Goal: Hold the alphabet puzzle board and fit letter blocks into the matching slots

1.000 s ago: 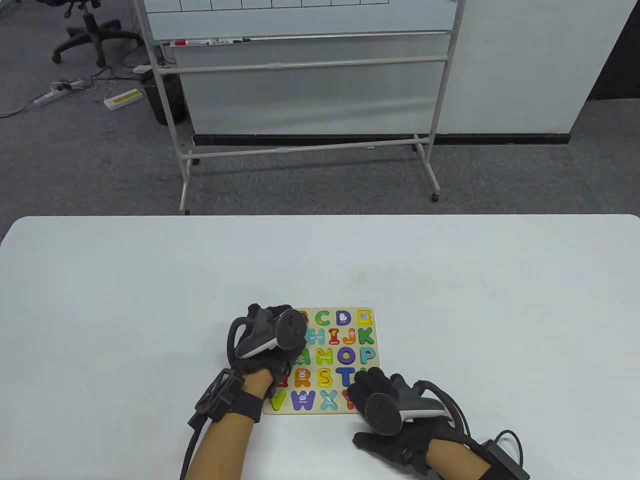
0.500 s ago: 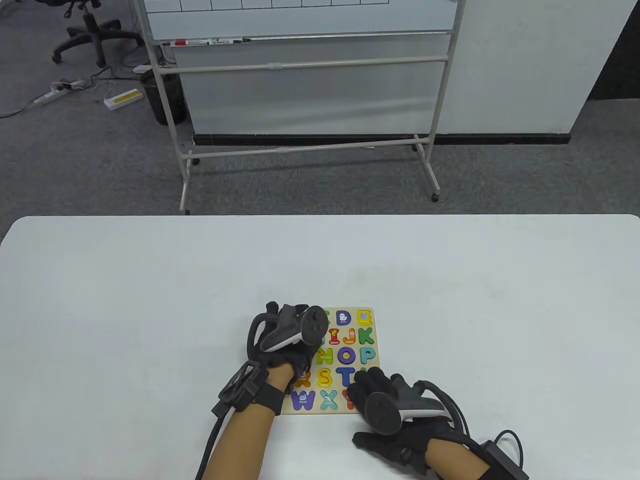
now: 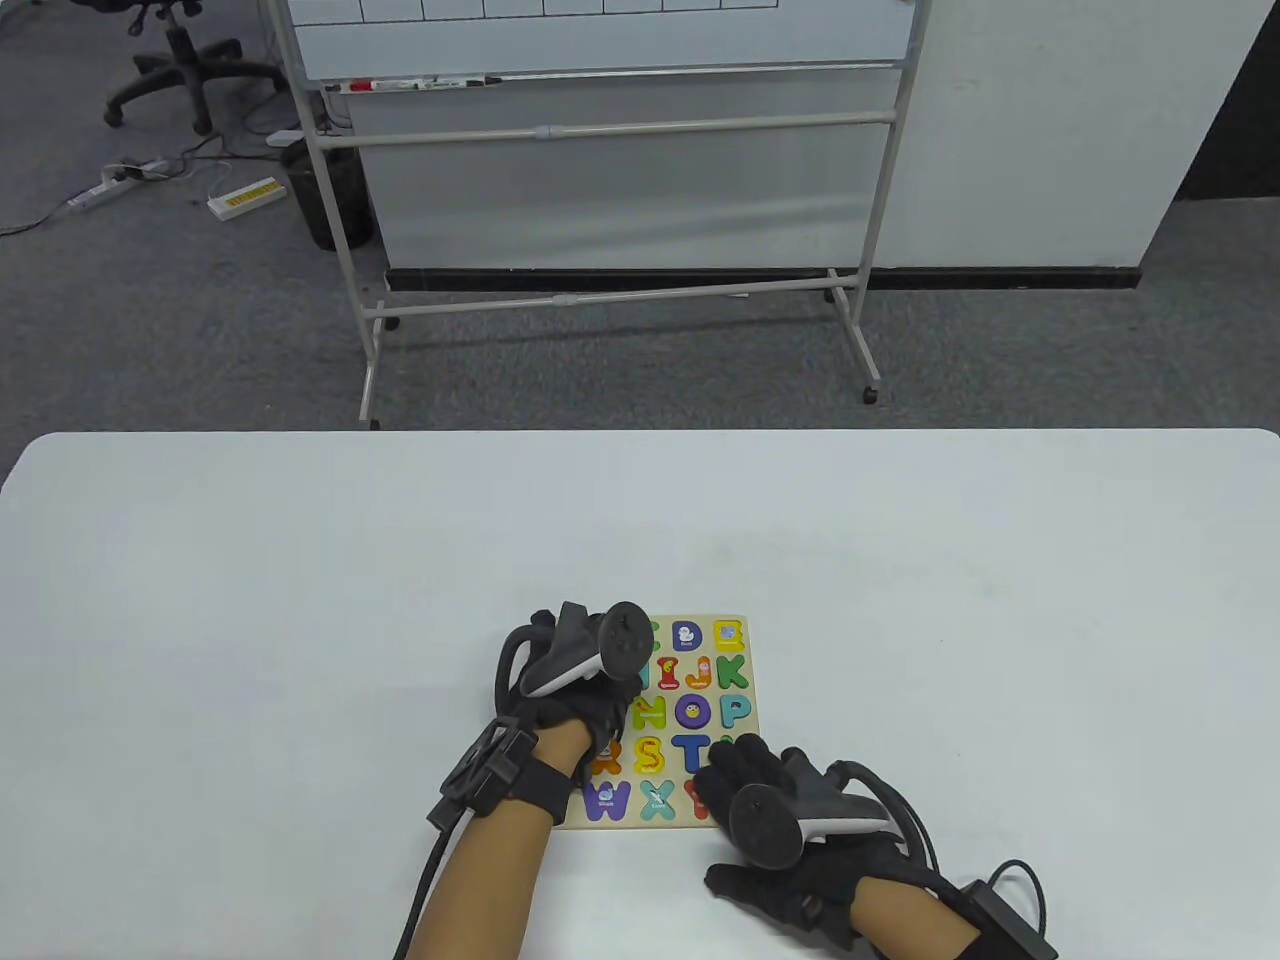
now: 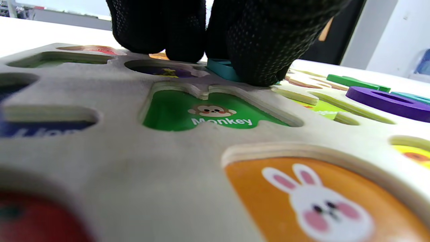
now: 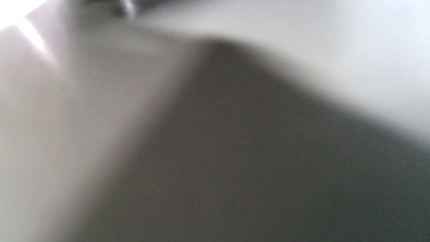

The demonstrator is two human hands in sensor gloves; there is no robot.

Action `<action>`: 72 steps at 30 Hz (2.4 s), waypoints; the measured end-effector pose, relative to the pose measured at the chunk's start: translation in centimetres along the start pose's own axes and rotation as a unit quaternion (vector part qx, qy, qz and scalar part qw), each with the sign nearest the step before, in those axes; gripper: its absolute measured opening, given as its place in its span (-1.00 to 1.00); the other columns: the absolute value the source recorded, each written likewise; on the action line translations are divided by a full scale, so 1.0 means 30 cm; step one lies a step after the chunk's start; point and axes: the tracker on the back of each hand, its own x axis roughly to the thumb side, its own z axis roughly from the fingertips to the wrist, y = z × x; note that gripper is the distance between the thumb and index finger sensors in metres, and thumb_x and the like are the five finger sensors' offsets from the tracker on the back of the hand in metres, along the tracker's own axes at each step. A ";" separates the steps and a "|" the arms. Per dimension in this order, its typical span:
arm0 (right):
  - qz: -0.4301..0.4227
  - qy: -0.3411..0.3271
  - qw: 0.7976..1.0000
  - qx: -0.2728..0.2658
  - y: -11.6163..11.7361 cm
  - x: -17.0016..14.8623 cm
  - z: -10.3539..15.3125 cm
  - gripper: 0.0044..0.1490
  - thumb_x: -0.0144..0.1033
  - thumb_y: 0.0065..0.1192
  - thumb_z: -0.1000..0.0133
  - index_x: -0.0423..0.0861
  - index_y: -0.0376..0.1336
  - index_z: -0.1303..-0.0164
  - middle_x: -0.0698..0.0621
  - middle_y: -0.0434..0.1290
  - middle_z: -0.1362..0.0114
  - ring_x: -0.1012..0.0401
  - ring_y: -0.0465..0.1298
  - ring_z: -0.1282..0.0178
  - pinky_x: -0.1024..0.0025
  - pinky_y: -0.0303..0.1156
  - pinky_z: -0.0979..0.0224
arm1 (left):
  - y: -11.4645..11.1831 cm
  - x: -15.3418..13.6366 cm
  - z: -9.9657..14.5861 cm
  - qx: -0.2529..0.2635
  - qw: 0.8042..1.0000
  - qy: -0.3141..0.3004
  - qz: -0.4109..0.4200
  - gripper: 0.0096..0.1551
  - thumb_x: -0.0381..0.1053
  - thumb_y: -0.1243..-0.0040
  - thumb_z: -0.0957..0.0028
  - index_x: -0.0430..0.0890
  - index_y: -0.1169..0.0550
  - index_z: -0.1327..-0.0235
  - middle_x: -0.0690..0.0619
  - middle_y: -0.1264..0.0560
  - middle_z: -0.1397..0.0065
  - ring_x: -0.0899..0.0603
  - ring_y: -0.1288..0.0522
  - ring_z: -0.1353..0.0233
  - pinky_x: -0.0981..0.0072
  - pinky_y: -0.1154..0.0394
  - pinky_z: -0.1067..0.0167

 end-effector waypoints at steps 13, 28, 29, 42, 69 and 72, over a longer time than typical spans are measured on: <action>0.000 0.000 1.000 0.000 0.000 0.000 0.000 0.18 0.45 -0.51 -0.19 -0.03 -0.78 -0.56 -0.13 -0.79 -0.64 -0.11 -0.71 -0.65 -0.27 -0.54 -0.55 | -0.003 0.006 0.007 -0.002 1.000 -0.009 -0.012 -0.47 -0.01 -0.28 -0.11 -0.08 -0.53 -0.35 -0.18 -0.40 -0.50 -0.40 -0.40 -0.52 -0.56 -0.07 -0.40; 0.000 0.000 1.000 0.000 0.000 0.000 0.000 0.18 0.45 -0.51 -0.19 -0.04 -0.78 -0.56 -0.13 -0.79 -0.64 -0.12 -0.71 -0.65 -0.26 -0.54 -0.55 | 0.001 0.004 0.011 0.000 1.000 -0.007 -0.014 -0.39 0.03 -0.20 -0.14 -0.12 -0.43 -0.44 -0.20 -0.40 -0.50 -0.41 -0.42 -0.51 -0.53 -0.11 -0.39; 0.000 0.000 1.000 0.000 0.000 0.000 0.000 0.18 0.45 -0.51 -0.19 -0.03 -0.78 -0.56 -0.13 -0.79 -0.64 -0.11 -0.71 -0.65 -0.26 -0.54 -0.55 | 0.006 0.003 0.015 0.002 1.000 -0.010 -0.016 -0.36 0.05 -0.19 -0.14 -0.12 -0.40 -0.47 -0.20 -0.40 -0.50 -0.41 -0.42 -0.50 -0.53 -0.11 -0.39; -0.003 -0.001 1.000 -0.001 -0.001 -0.002 0.000 0.18 0.45 -0.50 -0.19 -0.04 -0.77 -0.57 -0.13 -0.78 -0.64 -0.11 -0.71 -0.65 -0.26 -0.53 -0.55 | 0.131 0.007 0.180 0.047 0.999 -0.013 -0.024 -0.14 0.18 -0.14 -0.15 -0.11 -0.18 -0.64 -0.28 -0.14 -0.67 -0.51 -0.14 -0.64 -0.65 0.14 -0.37; -0.005 0.000 1.000 -0.002 -0.002 -0.004 0.001 0.18 0.45 -0.50 -0.19 -0.02 -0.77 -0.57 -0.12 -0.78 -0.65 -0.10 -0.71 -0.65 -0.25 -0.53 -0.55 | 0.089 -0.090 0.582 0.076 0.996 0.052 0.008 -0.04 0.27 -0.05 -0.17 -0.11 -0.04 -0.71 -0.33 0.06 -0.73 -0.58 0.06 -0.68 -0.68 0.26 -0.33; -0.005 0.002 1.000 -0.003 -0.002 -0.004 0.002 0.17 0.45 -0.50 -0.19 -0.02 -0.77 -0.57 -0.11 -0.78 -0.65 -0.10 -0.71 -0.65 -0.25 -0.53 -0.55 | 0.080 -0.088 0.578 0.077 0.996 0.050 0.009 -0.04 0.27 -0.05 -0.17 -0.11 -0.03 -0.71 -0.33 0.06 -0.73 -0.58 0.06 -0.67 -0.68 0.25 -0.33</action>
